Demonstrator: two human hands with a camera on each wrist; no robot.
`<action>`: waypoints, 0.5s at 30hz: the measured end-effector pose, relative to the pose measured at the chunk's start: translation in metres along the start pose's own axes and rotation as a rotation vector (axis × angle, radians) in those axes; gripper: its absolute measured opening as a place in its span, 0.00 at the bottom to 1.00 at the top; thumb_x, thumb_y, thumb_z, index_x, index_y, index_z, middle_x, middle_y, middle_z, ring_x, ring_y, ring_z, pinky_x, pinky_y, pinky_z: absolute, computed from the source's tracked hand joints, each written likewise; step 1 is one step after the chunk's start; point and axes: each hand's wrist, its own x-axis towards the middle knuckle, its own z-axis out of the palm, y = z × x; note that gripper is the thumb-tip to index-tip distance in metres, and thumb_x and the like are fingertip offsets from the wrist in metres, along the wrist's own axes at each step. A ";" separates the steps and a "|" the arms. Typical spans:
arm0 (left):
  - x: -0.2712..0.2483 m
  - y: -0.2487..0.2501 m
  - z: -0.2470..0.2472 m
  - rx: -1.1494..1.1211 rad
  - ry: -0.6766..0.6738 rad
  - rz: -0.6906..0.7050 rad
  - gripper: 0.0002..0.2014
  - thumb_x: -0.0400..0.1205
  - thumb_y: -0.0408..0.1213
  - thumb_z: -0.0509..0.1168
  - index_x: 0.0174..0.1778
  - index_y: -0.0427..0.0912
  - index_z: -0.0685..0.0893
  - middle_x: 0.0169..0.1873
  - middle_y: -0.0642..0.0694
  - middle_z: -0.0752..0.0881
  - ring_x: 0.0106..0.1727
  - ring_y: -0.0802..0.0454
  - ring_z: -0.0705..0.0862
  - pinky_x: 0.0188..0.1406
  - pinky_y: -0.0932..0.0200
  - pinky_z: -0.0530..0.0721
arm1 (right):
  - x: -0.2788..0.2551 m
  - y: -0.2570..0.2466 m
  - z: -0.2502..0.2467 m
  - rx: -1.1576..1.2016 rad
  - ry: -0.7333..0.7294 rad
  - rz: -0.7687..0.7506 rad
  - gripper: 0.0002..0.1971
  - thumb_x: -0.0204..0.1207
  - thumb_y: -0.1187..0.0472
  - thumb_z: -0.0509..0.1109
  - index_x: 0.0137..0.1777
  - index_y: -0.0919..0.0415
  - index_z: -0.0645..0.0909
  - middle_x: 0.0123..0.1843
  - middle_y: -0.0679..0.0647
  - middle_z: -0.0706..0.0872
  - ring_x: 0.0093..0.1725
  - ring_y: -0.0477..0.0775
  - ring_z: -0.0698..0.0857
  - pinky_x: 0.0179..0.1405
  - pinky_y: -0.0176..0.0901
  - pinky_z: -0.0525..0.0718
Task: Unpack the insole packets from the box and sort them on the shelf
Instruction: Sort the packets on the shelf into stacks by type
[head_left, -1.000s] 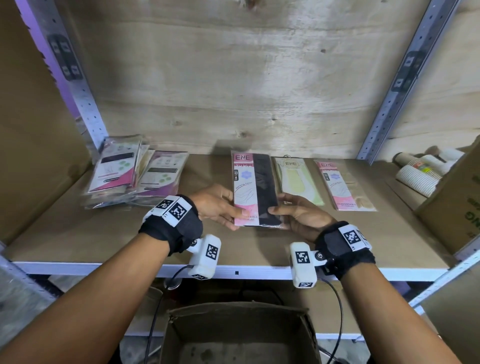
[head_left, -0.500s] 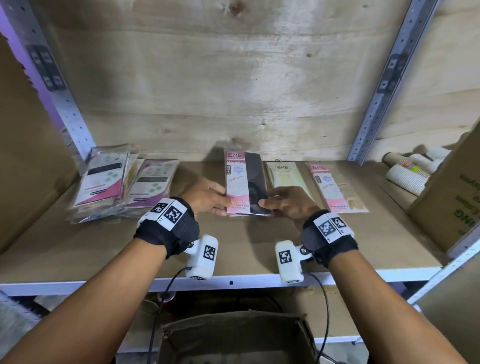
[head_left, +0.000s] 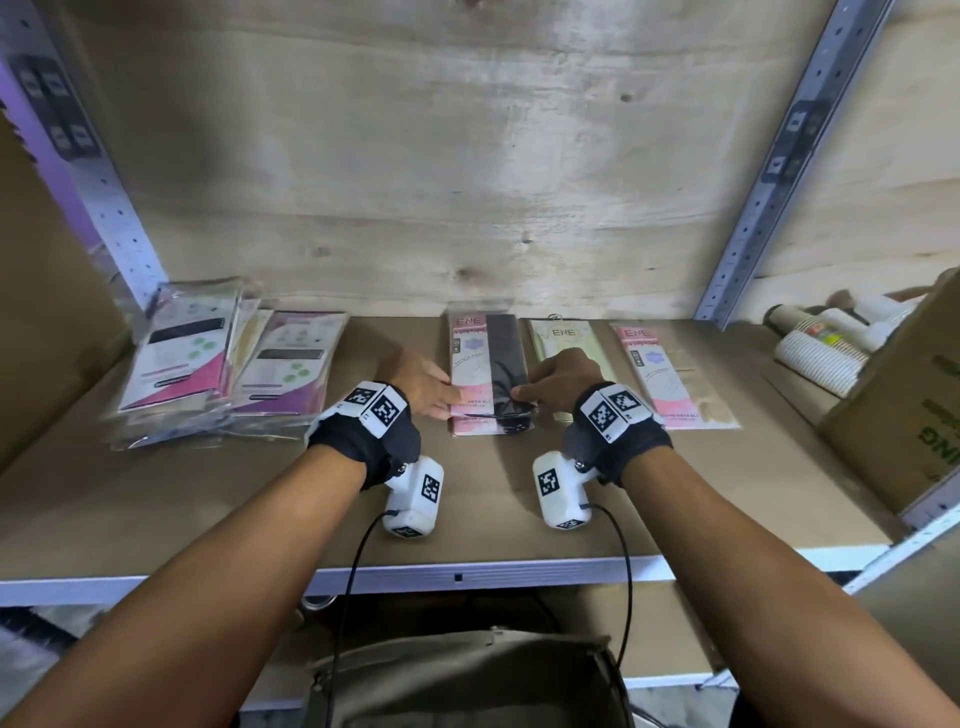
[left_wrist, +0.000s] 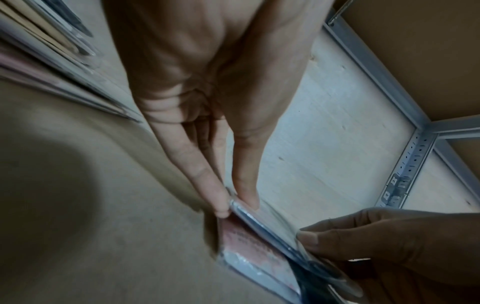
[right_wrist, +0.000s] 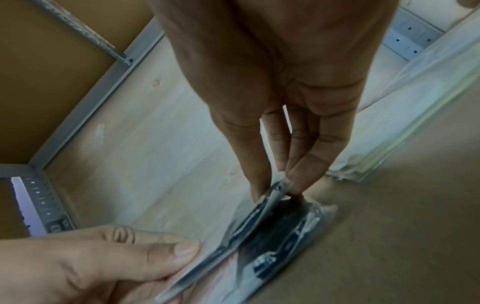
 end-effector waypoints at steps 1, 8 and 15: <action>0.001 0.000 0.001 -0.010 -0.011 -0.038 0.06 0.81 0.17 0.66 0.42 0.28 0.77 0.66 0.20 0.79 0.68 0.26 0.80 0.65 0.44 0.80 | 0.000 0.001 0.001 -0.011 0.008 -0.003 0.16 0.65 0.53 0.85 0.48 0.64 0.92 0.45 0.59 0.94 0.42 0.52 0.90 0.48 0.43 0.91; 0.001 -0.004 0.003 0.001 -0.031 -0.071 0.08 0.82 0.21 0.66 0.55 0.24 0.80 0.66 0.24 0.81 0.68 0.31 0.82 0.70 0.45 0.79 | -0.003 0.003 0.000 -0.002 -0.012 -0.018 0.31 0.64 0.56 0.86 0.68 0.58 0.83 0.56 0.58 0.90 0.45 0.55 0.92 0.41 0.39 0.90; -0.004 -0.003 0.003 0.020 -0.038 -0.034 0.12 0.80 0.24 0.70 0.56 0.26 0.77 0.64 0.22 0.81 0.66 0.29 0.83 0.62 0.45 0.83 | -0.007 -0.003 0.002 -0.072 -0.013 -0.007 0.23 0.67 0.57 0.84 0.61 0.65 0.87 0.55 0.61 0.91 0.50 0.58 0.91 0.55 0.47 0.90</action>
